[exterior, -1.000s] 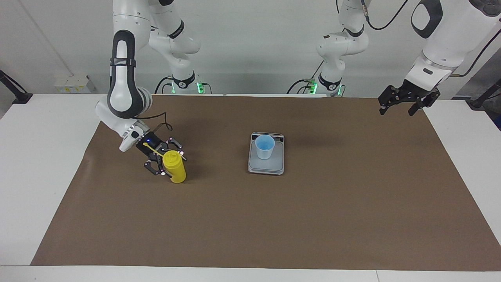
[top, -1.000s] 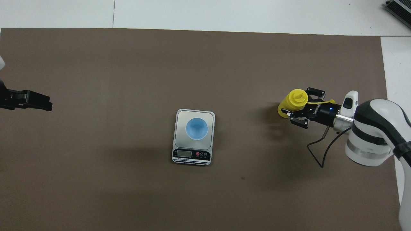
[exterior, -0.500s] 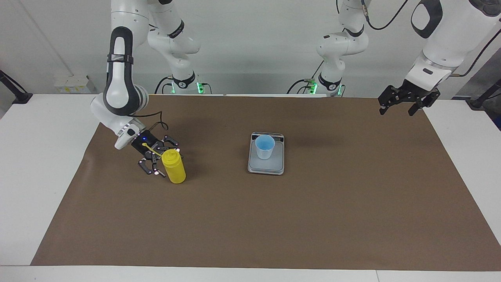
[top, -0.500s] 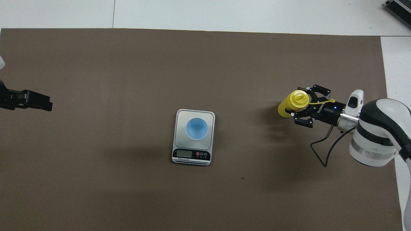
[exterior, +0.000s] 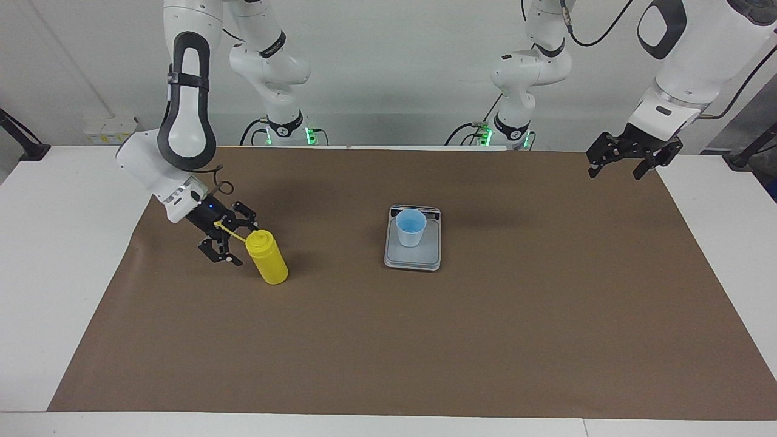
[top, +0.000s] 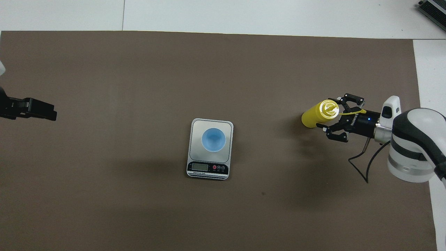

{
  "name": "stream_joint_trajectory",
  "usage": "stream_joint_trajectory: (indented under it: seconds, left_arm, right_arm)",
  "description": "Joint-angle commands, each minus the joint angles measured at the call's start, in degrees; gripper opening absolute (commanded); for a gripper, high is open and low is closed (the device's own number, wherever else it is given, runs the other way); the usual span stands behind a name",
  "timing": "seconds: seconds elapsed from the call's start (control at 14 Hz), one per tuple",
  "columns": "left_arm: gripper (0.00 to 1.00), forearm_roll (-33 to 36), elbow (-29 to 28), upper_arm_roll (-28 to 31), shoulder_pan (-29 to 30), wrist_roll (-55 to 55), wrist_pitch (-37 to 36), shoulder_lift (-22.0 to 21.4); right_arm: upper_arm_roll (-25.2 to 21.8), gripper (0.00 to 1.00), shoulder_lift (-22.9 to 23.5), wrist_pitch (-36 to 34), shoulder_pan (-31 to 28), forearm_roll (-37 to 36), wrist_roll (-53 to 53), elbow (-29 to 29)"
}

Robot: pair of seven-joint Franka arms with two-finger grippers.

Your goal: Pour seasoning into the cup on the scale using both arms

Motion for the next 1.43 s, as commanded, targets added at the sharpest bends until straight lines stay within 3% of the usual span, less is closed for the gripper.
stream_joint_trajectory:
  seconds: [0.0,0.36,0.64,0.93,1.21,1.36]
  left_arm:
    - [1.00,-0.6,-1.4,-0.3,0.9,0.8,-0.2,-1.4]
    - [1.00,-0.6,-1.4,-0.3,0.9,0.8,-0.2,-1.4]
    - [1.00,-0.6,-1.4,-0.3,0.9,0.8,-0.2,-1.4]
    - [1.00,-0.6,-1.4,-0.3,0.9,0.8,-0.2,-1.4]
    - [1.00,-0.6,-1.4,-0.4,0.9,0.8,-0.2,-1.4]
    - [1.00,-0.6,-1.4,-0.3,0.9,0.7,-0.2,-1.4]
  right_arm:
    - [0.2,1.00,-1.5,-1.3,-2.1,-6.1,-0.4,1.5]
    - [0.0,1.00,-3.8,-1.9,-2.5,-17.5,2.0,5.3]
    - [0.3,1.00,-7.8,-1.9,-1.4,-27.4,13.9,7.0]
    - [1.2,1.00,-8.3,-3.6,-1.3,-33.7,24.7,11.8]
    - [1.2,1.00,-8.3,-8.1,2.8,-40.2,40.6,16.2]
    - [1.2,1.00,-8.3,-12.3,5.6,-44.5,55.5,19.0]
